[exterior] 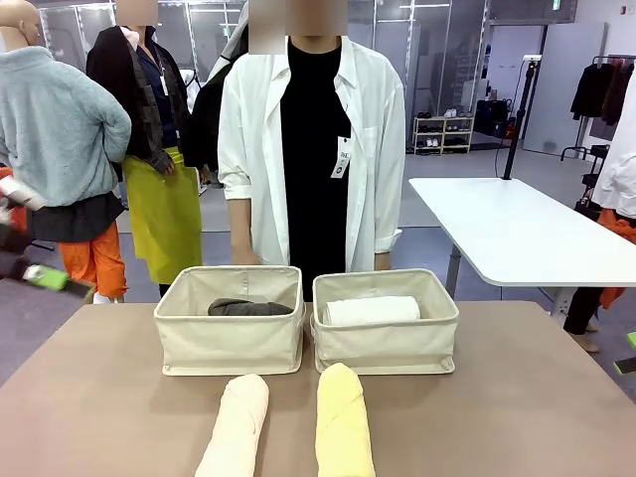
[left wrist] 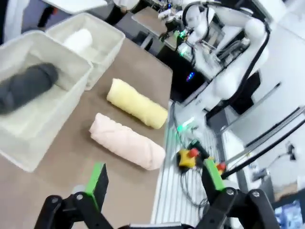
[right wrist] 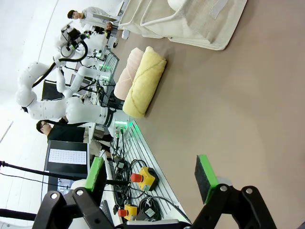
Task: Divide the towels into two baskets.
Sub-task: Pick up one hotel-folded towel from the bottom of the table and place it in the Fabric basket indicated by the person.
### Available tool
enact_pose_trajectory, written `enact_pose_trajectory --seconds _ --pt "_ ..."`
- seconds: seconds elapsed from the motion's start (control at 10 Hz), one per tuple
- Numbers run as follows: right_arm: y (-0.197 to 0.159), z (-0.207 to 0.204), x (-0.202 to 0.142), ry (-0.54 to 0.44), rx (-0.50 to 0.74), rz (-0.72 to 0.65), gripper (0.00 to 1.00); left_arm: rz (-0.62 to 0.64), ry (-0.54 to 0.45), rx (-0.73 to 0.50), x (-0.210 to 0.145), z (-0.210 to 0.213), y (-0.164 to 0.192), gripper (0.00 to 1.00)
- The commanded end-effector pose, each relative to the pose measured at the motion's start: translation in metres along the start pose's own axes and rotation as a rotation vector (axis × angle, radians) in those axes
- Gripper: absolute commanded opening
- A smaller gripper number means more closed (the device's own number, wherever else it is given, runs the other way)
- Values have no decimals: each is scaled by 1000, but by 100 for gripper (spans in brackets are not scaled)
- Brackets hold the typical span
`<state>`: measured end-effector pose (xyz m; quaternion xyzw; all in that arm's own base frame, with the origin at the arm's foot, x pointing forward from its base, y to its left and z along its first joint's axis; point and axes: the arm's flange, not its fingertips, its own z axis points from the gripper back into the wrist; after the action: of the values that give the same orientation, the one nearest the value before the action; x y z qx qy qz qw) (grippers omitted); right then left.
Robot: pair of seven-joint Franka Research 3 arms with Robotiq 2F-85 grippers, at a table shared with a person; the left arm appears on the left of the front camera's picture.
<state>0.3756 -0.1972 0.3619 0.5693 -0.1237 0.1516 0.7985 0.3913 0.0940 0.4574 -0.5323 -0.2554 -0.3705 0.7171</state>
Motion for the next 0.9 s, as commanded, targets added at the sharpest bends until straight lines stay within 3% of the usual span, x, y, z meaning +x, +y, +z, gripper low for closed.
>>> enact_pose_trajectory --seconds 0.0,0.1,0.2,0.3,0.4,0.7,0.8 --pt "3 -2 -1 -2 -13 6 94 118 -85 -31 -55 29 16 100" --pt "3 -2 -1 -2 -13 6 94 81 -32 -12 -83 43 24 100" --pt "3 -2 -1 -2 -13 6 94 163 -61 3 -105 56 31 100" --pt "3 -2 -1 -2 -13 6 94 245 -8 0 -116 65 39 100" --pt "3 -2 -1 -2 -13 6 94 308 57 42 -121 76 48 100" --pt "3 -2 -1 -2 -13 6 94 328 57 85 -112 96 76 100" --pt "3 -2 -1 -2 -13 6 94 312 32 43 -129 82 58 100"
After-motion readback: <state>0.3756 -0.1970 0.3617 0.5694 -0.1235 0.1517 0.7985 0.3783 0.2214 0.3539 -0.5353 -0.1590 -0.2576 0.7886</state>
